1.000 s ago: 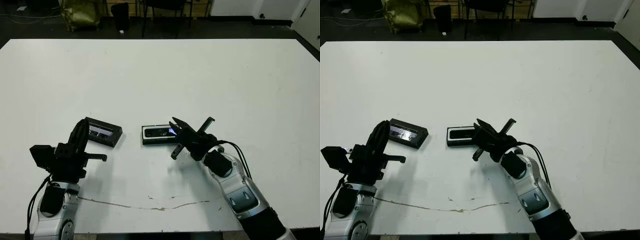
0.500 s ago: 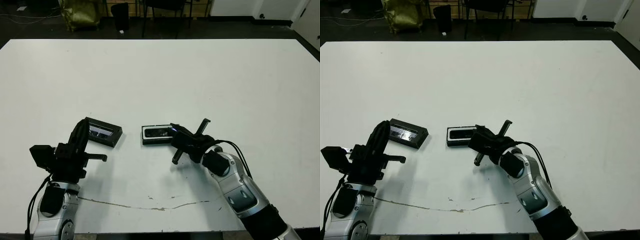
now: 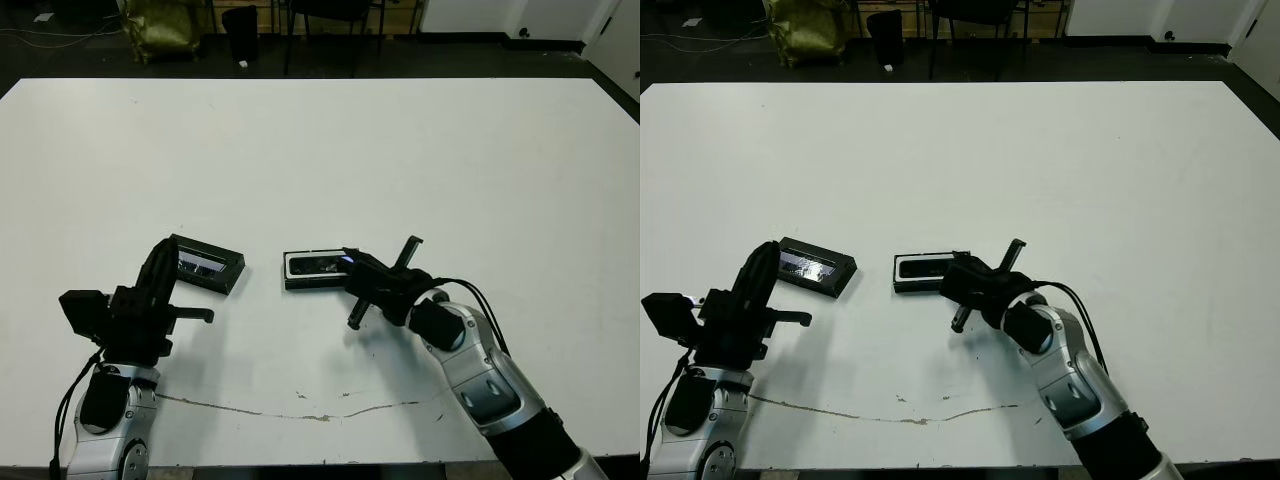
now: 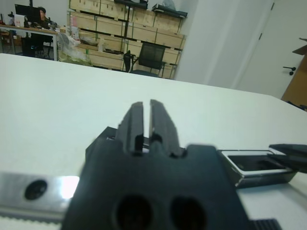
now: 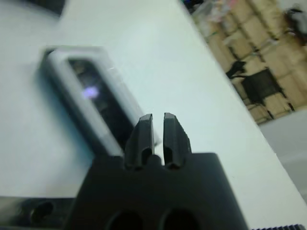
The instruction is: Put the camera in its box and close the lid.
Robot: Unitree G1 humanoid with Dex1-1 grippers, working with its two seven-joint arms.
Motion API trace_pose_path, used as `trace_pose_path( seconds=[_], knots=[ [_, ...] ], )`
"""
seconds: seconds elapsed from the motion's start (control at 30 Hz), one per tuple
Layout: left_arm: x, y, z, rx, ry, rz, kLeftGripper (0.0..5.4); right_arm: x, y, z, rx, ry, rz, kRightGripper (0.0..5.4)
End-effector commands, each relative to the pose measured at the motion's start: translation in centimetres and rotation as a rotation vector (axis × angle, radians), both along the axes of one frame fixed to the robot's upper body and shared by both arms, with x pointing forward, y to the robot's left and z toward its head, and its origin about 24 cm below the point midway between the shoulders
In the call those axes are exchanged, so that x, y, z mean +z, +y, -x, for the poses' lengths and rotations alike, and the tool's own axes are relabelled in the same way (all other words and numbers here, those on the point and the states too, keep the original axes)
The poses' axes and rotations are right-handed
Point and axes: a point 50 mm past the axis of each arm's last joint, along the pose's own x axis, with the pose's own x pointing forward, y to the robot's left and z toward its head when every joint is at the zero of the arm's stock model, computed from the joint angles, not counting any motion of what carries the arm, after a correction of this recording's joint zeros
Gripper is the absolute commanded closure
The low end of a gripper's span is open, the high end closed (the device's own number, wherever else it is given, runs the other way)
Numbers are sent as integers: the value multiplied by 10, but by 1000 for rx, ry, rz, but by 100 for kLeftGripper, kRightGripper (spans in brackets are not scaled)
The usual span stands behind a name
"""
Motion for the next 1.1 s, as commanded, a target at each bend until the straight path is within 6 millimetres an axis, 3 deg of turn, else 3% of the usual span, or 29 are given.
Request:
trace_pose_path(
  seconds=[0.03, 0.23, 0.43, 0.67, 0.8, 0.93, 1.1],
  knots=[
    [-7, 3, 2, 8, 42, -5, 540, 14, -7, -1, -53, -93, -210, 537],
    [-8, 3, 2, 4, 30, -7, 540, 56, -22, -1, -68, -328, -566, 537],
    [-7, 5, 1, -1, 30, 0, 540, 76, -39, 10, -98, -395, -694, 537],
    [-2, 8, 2, 10, 32, -27, 540, 49, -58, 12, -178, -120, -787, 537],
    [9, 16, 0, 3, 16, -120, 540, 37, -66, 14, -108, -120, -746, 537],
    [31, 29, -7, -79, -14, -253, 540, 29, -76, 12, -24, -76, -714, 537],
    [66, 44, -17, -232, 28, -540, 540, 20, -86, 17, -55, -28, -690, 537]
  ],
)
